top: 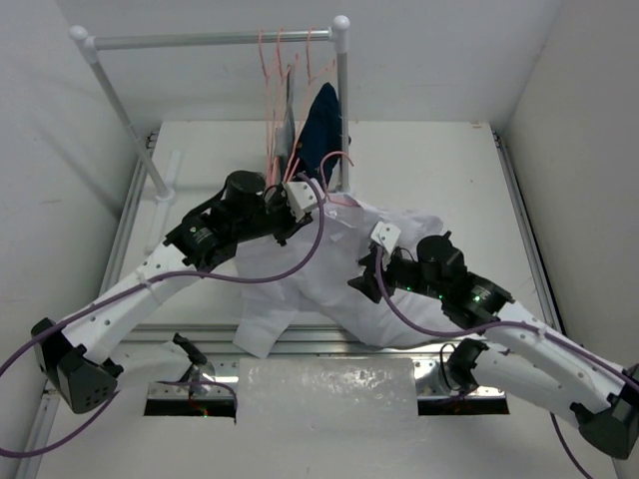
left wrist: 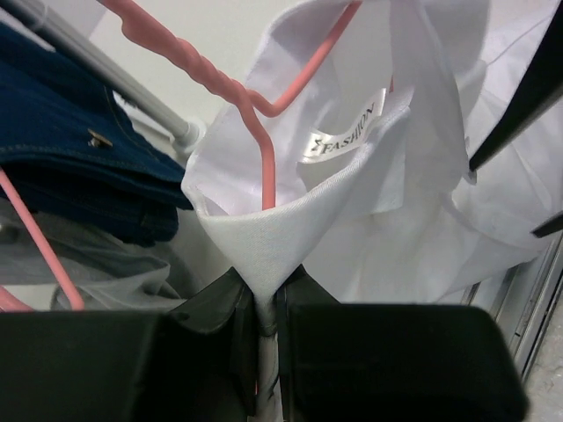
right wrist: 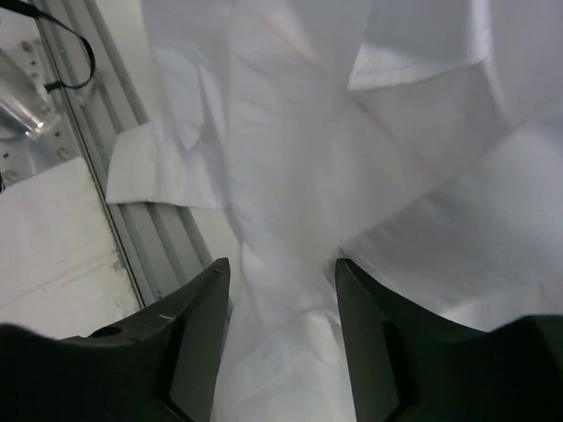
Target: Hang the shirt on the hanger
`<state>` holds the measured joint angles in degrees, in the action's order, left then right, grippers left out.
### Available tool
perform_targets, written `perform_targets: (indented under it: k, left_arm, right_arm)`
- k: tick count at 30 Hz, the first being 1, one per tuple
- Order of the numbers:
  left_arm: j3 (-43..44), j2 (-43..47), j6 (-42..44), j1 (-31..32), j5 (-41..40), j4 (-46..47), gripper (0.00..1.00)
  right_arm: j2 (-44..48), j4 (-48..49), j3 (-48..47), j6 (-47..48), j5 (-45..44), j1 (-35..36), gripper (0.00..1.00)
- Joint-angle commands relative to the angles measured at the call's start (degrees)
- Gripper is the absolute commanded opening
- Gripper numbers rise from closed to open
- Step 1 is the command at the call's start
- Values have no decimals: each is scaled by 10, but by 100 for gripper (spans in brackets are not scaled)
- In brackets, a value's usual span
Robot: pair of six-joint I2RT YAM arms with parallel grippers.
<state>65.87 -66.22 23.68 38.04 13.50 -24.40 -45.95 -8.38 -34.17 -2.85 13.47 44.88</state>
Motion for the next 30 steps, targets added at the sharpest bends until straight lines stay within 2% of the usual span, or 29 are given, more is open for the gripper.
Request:
perform_targets:
  k: [1,4,5,7,8,10,15,24,30]
  left_arm:
    - [-4,29,40,-6,49,46,0]
    - [-20,33,74,-6,70,36,0]
    - [-25,36,84,-6,75,32,0]
    - [-32,38,95,-5,84,30,0]
    - [-31,36,96,-5,87,26,0]
    - [-29,35,100,-5,96,23,0]
    - [-32,39,107,-5,101,21,0]
    - [-31,59,111,-5,158,6,0]
    - [-43,67,131,-5,152,-10,0]
  right_arm:
    - [51,-48,-60,43,2,5,58]
    - [92,-14,-80,36,-7,5,55]
    - [94,-11,-90,42,-12,4,46]
    - [74,-15,-122,49,-13,5,39]
    - [62,-21,-135,54,-6,5,30]
    - [23,-31,-171,70,7,5,24]
    - [-30,-30,-216,89,19,5,31]
    - [-88,0,-211,97,7,0,38]
    - [-97,-4,-222,109,30,-1,38]
